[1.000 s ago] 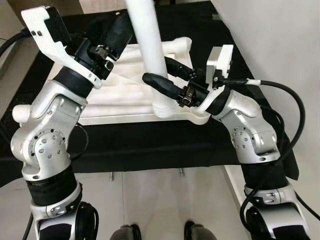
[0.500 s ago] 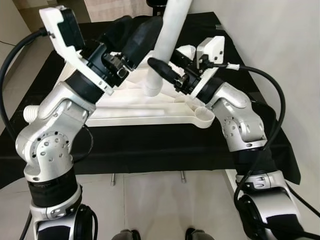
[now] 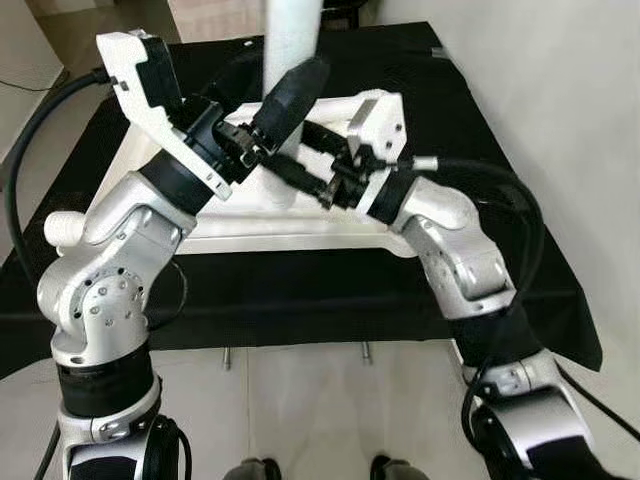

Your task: Building children table

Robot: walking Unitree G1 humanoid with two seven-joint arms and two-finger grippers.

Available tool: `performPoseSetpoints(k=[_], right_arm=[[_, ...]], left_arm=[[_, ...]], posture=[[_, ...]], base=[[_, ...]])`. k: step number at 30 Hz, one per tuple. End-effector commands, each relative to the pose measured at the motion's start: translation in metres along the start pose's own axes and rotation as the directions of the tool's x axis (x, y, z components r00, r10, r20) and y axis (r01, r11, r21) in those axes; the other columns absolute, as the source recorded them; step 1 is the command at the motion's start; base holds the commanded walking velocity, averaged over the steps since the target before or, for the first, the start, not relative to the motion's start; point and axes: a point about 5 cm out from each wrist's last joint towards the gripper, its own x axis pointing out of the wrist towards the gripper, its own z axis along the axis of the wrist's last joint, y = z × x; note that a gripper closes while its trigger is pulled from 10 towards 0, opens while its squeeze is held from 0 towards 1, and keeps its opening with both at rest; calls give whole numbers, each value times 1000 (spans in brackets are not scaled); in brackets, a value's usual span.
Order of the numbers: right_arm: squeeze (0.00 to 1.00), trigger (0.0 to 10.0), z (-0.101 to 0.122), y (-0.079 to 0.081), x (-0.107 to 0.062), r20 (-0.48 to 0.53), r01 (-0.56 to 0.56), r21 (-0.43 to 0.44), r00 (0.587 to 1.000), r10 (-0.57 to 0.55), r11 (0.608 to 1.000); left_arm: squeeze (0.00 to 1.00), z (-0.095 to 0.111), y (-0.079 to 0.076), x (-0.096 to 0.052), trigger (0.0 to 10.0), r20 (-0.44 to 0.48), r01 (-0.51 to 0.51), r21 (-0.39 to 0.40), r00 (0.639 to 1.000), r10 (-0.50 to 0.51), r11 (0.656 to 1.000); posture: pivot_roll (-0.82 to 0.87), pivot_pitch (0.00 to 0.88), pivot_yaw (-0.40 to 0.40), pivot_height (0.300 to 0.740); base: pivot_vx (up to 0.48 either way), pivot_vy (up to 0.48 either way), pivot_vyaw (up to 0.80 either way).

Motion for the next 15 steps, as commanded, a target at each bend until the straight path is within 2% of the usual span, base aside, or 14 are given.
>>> performPoseSetpoints(k=[1, 2, 3, 6, 10, 15], right_arm=[[0, 10000, 4, 10, 5, 16, -59, -30, 998, 60, 998], [0, 10000, 4, 10, 5, 16, -59, -30, 998, 60, 998], [0, 10000, -2, 13, 6, -22, -75, -67, 997, 74, 995], [0, 10000, -6, 14, 7, -52, -74, -90, 996, 69, 993], [0, 10000, -25, 0, 3, -188, 30, -153, 980, -59, 988], [0, 10000, -34, -9, -2, -257, 109, -176, 954, -153, 978]], left_arm=[[0, 0, 2, 2, 10000, 4, -10, 9, 1000, 10, 1000], [0, 0, 2, 2, 10000, 4, -10, 9, 1000, 10, 1000], [0, 1, 5, 4, 0, -2, -26, 28, 1000, 26, 999], [0, 2, 7, 5, 0, -5, -36, 41, 999, 36, 998], [0, 4, 11, 5, 0, -13, -61, 67, 998, 62, 996], [0, 4, 12, 2, 0, -19, -72, 76, 997, 74, 995]], posture=[[-64, 144, 55, 740], [-64, 144, 55, 740], [-63, 141, 58, 740], [-63, 141, 58, 740], [-55, 140, 59, 740], [-52, 138, 58, 740]], base=[[0, 0, 0], [0, 0, 0], [0, 0, 0], [0, 0, 0], [0, 0, 0], [0, 0, 0]])
